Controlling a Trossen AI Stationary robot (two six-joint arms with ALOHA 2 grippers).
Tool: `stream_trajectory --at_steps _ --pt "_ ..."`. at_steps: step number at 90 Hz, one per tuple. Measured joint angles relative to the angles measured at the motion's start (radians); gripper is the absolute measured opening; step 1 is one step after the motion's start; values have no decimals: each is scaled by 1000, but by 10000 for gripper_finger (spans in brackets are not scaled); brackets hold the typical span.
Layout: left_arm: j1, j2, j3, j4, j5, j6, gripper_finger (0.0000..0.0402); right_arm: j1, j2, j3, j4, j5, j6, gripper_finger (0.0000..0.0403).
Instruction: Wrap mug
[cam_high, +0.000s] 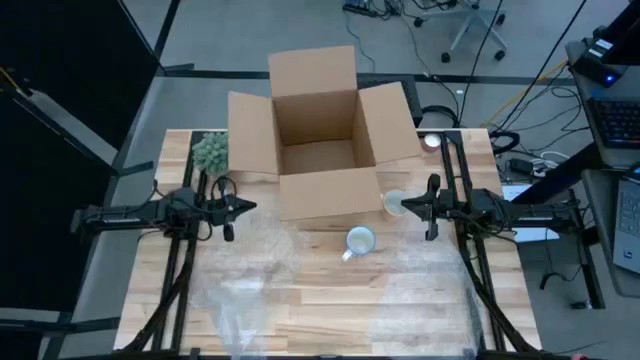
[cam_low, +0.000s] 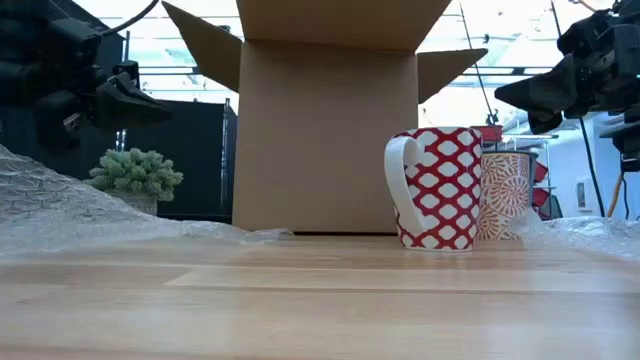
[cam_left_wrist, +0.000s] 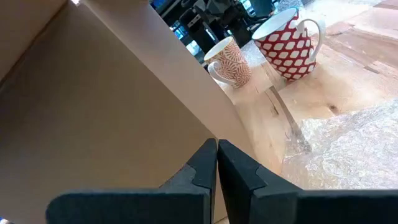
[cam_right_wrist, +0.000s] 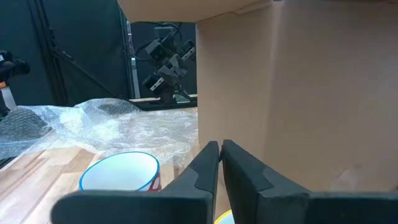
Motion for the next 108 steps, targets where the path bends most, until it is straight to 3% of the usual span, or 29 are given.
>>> stream_trajectory --at_steps 82,93,108 --pt "0 0 0 43 -28 23 4 0 0 0 0 0 0 9" --pt "-2 0 0 53 39 -259 4 0 0 0 0 0 0 9" --pt "-2 0 0 62 41 -741 4 0 0 0 0 0 0 9"
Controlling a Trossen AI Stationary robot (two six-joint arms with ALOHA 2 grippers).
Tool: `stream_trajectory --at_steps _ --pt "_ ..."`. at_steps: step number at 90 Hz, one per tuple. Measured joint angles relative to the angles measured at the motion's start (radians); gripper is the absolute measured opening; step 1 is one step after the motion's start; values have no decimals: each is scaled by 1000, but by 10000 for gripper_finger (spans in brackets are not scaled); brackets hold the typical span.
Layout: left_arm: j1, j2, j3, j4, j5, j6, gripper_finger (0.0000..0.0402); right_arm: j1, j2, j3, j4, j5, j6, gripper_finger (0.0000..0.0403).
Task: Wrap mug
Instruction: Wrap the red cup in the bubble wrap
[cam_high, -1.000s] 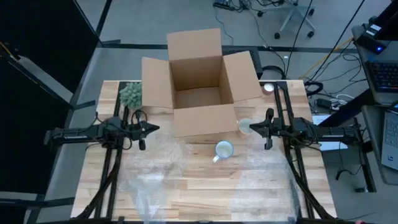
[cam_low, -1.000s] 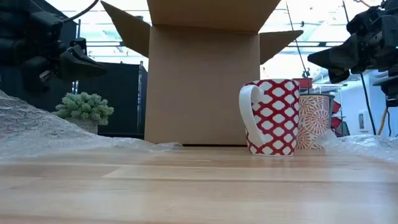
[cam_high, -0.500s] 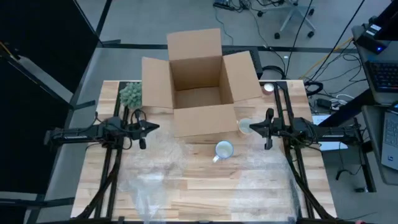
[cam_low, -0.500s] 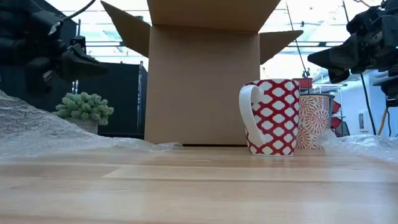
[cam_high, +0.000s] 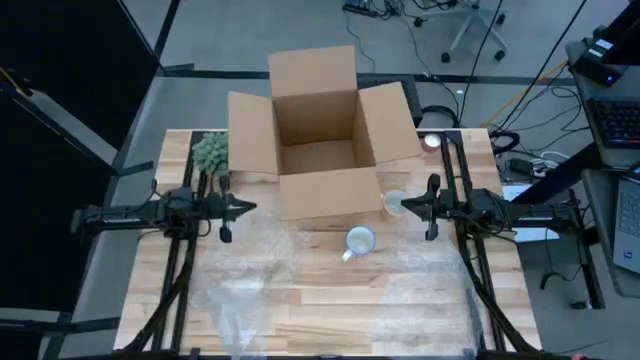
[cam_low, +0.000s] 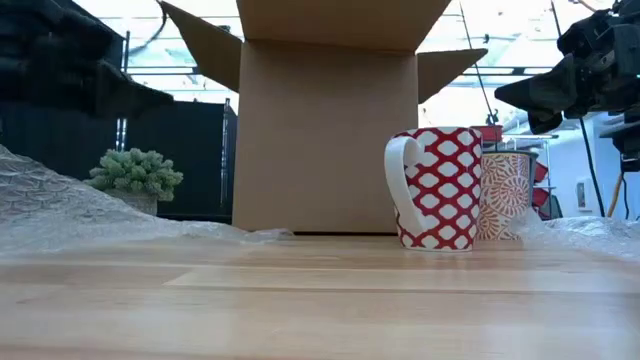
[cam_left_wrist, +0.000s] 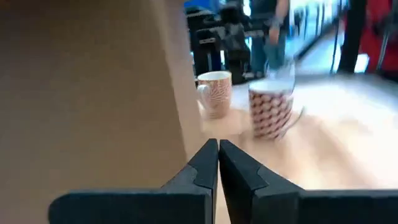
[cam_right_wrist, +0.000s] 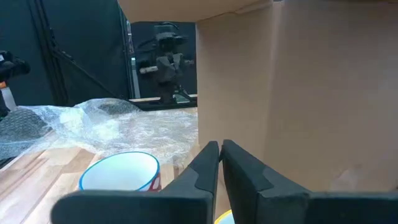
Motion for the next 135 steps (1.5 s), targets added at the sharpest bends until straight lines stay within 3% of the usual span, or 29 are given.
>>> stream_trajectory --at_steps 6,23,38,54,70,89,102,120,135 --pt "0 0 0 2 0 -124 4 0 0 0 0 0 0 9" --pt "0 0 0 60 5 -231 4 0 0 0 0 0 0 9" --pt "-9 5 72 74 45 -226 2 0 0 0 1 0 0 9" --pt "-33 66 221 6 43 -88 0 0 0 0 0 0 0 9" --pt "-95 272 394 -76 40 -67 0 0 0 0 0 0 0 9" --pt "-258 558 612 -176 -22 -33 0 0 0 0 0 0 0 9" --pt "-433 713 762 -304 -125 -151 0 0 0 0 0 0 0 9" --pt "-674 956 901 -273 -295 -182 0 0 0 0 0 0 0 9" --pt "-759 1184 981 -194 -407 -146 0 0 0 0 0 0 0 8"
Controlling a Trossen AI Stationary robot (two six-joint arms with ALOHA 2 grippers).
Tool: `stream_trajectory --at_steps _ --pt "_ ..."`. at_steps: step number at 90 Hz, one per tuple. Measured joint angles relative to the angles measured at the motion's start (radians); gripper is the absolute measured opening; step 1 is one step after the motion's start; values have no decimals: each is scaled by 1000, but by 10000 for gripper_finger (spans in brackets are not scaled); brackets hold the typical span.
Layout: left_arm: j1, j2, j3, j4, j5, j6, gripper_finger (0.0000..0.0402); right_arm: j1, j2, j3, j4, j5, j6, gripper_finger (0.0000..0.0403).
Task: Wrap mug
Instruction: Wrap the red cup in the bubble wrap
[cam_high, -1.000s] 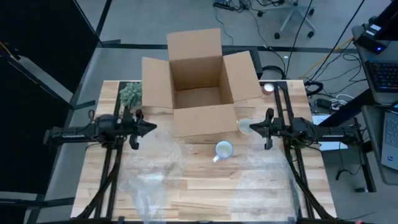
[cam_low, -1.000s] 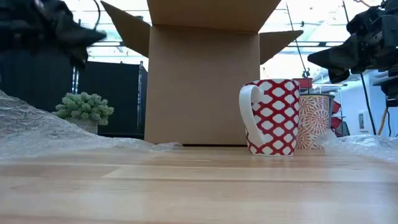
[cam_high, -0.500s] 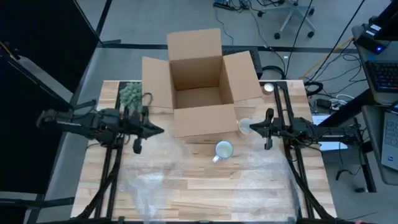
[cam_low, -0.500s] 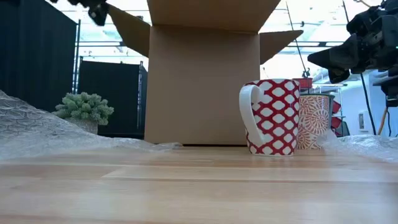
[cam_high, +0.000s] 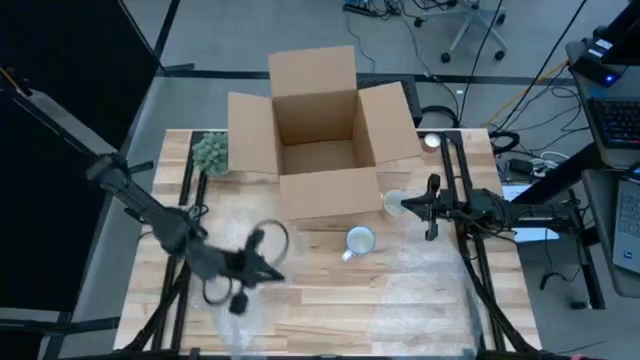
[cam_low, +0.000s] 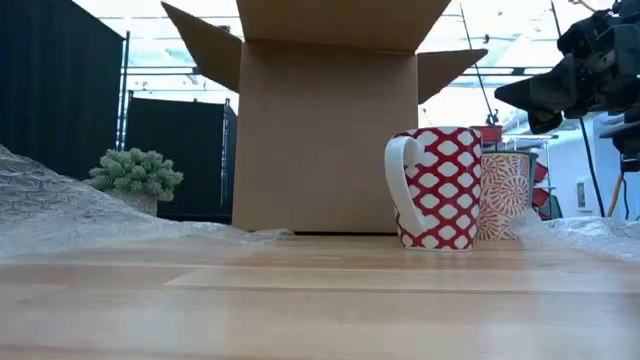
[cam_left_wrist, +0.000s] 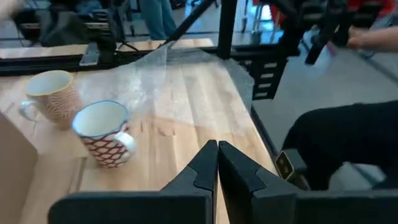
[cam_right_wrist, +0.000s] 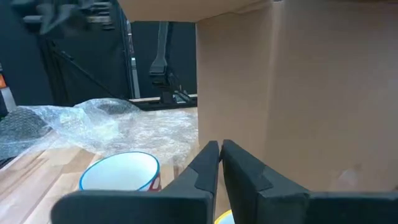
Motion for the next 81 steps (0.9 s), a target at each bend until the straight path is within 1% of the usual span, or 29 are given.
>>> stream_trajectory --at_steps 9,22,31,39,51,62,71,81 --pt "4 132 11 98 -25 71 0 0 0 0 0 0 0 9" --pt "72 309 65 248 -35 176 0 0 0 0 0 0 0 9" --pt "126 420 129 286 -29 215 0 0 0 0 0 0 0 9" --pt "169 493 193 291 -28 263 0 0 0 0 0 0 0 9" --pt "225 565 285 292 -26 282 0 0 0 0 0 0 0 8" --pt "272 585 350 270 -14 280 0 0 0 0 0 0 0 9" --pt "309 592 393 204 48 252 13 0 0 0 0 0 0 9" --pt "351 615 428 169 148 194 53 0 0 0 0 0 0 9"
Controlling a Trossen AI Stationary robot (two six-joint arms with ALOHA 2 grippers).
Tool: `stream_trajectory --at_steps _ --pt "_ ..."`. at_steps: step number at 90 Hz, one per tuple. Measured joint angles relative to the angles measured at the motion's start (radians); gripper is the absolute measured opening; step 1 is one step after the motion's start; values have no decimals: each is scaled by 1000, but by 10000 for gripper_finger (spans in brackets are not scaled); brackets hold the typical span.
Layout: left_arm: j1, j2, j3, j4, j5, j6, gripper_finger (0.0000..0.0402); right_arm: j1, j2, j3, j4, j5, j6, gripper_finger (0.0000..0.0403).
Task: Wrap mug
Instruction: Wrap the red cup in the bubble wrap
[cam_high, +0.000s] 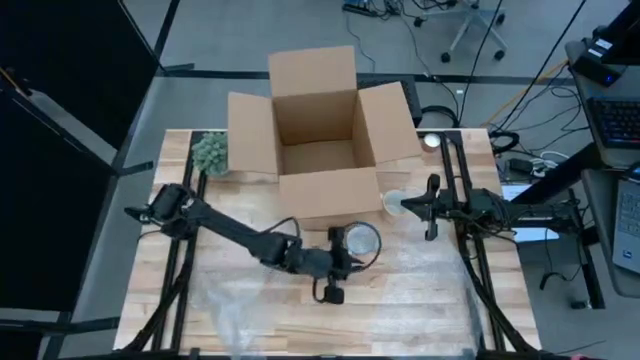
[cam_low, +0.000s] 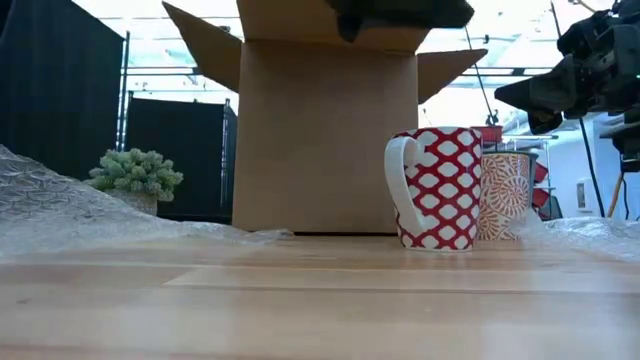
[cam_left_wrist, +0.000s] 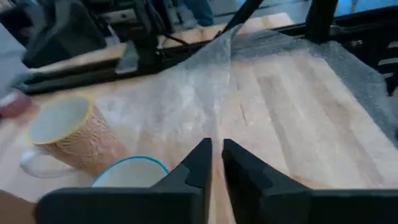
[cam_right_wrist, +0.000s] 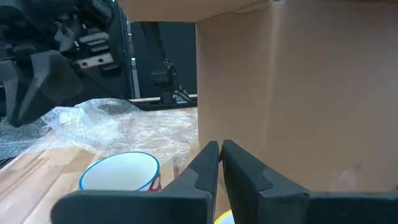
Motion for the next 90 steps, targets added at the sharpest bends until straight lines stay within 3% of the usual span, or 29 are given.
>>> stream_trajectory --at_steps 19,33,77,90 --pt "35 51 84 -145 19 12 142 0 0 0 -1 0 0 9" --pt "70 79 93 -184 19 7 175 0 0 0 1 0 0 8" --pt "109 152 93 -212 117 11 180 0 0 0 0 0 0 9" --pt "109 154 94 -213 98 9 151 0 0 0 0 0 0 9"
